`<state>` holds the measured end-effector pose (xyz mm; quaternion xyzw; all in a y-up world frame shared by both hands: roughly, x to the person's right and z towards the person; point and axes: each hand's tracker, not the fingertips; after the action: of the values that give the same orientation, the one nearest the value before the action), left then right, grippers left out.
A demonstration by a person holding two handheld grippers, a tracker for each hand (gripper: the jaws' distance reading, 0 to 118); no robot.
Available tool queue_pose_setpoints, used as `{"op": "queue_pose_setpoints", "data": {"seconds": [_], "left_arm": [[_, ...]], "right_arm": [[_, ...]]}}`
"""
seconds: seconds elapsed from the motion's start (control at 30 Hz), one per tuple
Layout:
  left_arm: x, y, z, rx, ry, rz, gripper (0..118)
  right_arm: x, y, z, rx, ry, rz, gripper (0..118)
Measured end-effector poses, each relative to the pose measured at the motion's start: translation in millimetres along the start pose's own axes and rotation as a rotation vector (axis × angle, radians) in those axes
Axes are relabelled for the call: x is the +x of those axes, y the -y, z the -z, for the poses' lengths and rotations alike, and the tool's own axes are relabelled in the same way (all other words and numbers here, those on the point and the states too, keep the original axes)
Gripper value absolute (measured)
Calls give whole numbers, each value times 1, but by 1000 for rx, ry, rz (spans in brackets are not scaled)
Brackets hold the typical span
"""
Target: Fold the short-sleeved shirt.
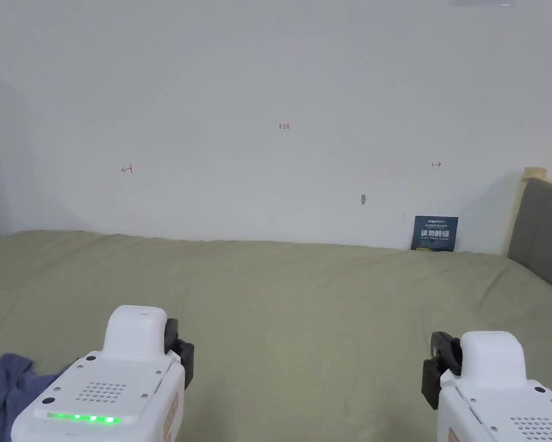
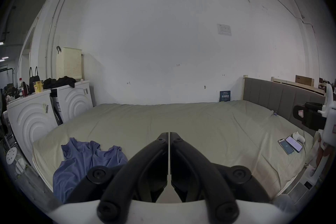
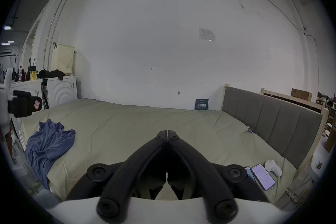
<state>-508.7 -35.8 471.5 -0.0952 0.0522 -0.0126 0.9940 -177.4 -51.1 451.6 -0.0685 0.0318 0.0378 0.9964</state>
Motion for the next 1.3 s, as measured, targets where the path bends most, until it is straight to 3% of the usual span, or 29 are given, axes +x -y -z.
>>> {"op": "queue_pose_setpoints", "data": {"seconds": [0.5,0.67,0.83,1.03,1.3], "left_arm": [[-23,-29,3,11,-29,9,0],[-65,-25,-3,-18,-134,-23,0],[-132,-14,-28,-53,-308,-51,0],[-196,0,-70,-108,-491,-72,0],[-225,22,-79,-181,-546,-97,0]], "right_arm": [[-12,-17,15,-8,3,-29,1],[-53,-18,33,-23,-104,-50,1],[-121,-20,48,-19,-269,-52,1],[-192,-22,56,-8,-428,-13,1],[-220,-12,65,-51,-502,-22,1]]}}
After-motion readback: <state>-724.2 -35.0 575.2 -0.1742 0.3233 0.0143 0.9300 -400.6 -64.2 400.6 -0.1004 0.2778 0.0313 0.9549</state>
